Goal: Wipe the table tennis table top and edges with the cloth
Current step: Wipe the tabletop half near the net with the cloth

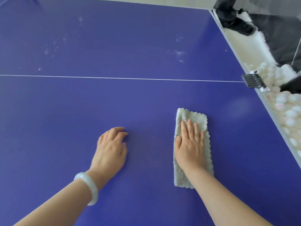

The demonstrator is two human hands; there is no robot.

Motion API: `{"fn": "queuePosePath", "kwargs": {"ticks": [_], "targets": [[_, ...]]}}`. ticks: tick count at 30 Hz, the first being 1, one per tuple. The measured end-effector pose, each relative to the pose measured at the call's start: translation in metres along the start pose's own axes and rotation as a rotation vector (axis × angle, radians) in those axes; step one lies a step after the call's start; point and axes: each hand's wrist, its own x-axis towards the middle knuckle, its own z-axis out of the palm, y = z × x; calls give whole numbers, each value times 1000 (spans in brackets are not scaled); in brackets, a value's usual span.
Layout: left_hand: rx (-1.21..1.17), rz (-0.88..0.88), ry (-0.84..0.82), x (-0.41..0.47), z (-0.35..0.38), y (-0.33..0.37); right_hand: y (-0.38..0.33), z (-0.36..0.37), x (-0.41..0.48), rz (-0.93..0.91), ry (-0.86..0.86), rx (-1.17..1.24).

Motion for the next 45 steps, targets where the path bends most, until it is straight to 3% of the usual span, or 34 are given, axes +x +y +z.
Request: {"fn": "queuePosePath", "kwargs": {"ticks": [3, 7, 11, 17, 18, 21, 23, 24, 27, 28, 30, 32, 35, 37, 38, 40, 42, 45], "targets": [[55, 123, -53, 39, 19, 41, 1, 0, 3, -40, -19, 11], [211, 56, -130, 80, 49, 59, 9, -2, 24, -214, -43, 29], [241, 31, -101, 85, 59, 56, 14, -4, 76, -360, -64, 52], [232, 18, -106, 83, 54, 57, -31, -4, 165, 2, 35, 48], [231, 17, -109, 83, 54, 57, -43, -3, 168, -69, 33, 72], [227, 20, -116, 85, 55, 56, -45, -3, 163, -520, -31, 91], [218, 16, -106, 85, 55, 56, -13, -8, 173, -629, -8, 69], [211, 15, -100, 84, 55, 56, 9, -10, 181, -524, 41, 51], [200, 16, -93, 83, 56, 56, 73, -16, 199, 123, 82, 56], [199, 18, -93, 84, 56, 56, 77, -17, 199, 259, 67, 52], [207, 19, -94, 84, 57, 57, 52, -14, 191, 341, 75, 67], [207, 17, -88, 84, 55, 58, 6, -7, 173, 185, 105, 106], [203, 23, -89, 83, 55, 58, -52, 8, 130, -306, 41, 105], [196, 25, -90, 83, 55, 57, -46, 2, 116, -531, -11, 116], [197, 21, -84, 83, 56, 57, -29, -2, 118, -551, -5, 110], [200, 15, -76, 84, 56, 57, 18, -8, 128, -387, 58, 46], [192, 15, -76, 84, 57, 58, 70, -15, 135, -15, 97, 12], [198, 11, -83, 84, 58, 59, 78, -20, 119, 347, 75, 30]]}}
